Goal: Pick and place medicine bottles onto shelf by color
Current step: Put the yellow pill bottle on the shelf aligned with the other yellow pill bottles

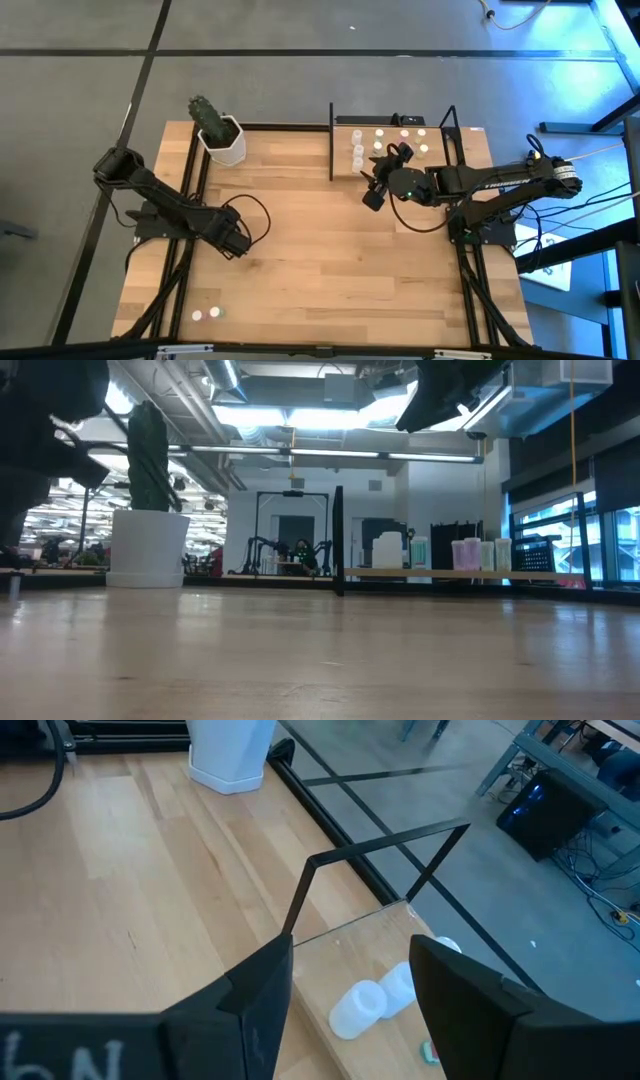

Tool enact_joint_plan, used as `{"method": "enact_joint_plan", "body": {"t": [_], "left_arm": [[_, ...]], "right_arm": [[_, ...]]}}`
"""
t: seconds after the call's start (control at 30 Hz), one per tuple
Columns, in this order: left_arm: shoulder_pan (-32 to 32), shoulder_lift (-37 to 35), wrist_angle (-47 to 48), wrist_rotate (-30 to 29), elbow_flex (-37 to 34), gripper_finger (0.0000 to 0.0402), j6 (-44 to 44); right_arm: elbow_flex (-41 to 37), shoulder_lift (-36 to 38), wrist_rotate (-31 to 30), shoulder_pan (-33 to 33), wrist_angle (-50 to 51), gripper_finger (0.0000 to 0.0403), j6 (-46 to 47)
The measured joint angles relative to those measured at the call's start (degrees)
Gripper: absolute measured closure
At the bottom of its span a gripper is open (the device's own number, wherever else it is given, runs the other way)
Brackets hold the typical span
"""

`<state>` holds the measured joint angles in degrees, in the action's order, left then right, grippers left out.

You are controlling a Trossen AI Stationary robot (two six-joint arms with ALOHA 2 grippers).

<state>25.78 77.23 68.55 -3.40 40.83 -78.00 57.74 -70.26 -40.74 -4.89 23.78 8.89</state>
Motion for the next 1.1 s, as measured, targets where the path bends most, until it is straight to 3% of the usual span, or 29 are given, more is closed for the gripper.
{"method": "enact_joint_plan", "body": {"t": [0.43, 0.9, 1.1], "left_arm": [[0.0, 0.0, -2.7, 1.6, -2.0, 0.0179, -0.9], [0.0, 0.0, -4.6, 1.6, -2.0, 0.0304, 0.5], [0.0, 0.0, -5.5, 1.4, 0.8, 0.0313, 0.5]], "right_arm": [[0.0, 0.0, 0.0, 0.0, 0.0, 0.0199, 0.0], [0.0, 0.0, 0.0, 0.0, 0.0, 0.0199, -0.1], [0.0, 0.0, 1.3, -1.0, 0.0, 0.0199, -0.2]]}}
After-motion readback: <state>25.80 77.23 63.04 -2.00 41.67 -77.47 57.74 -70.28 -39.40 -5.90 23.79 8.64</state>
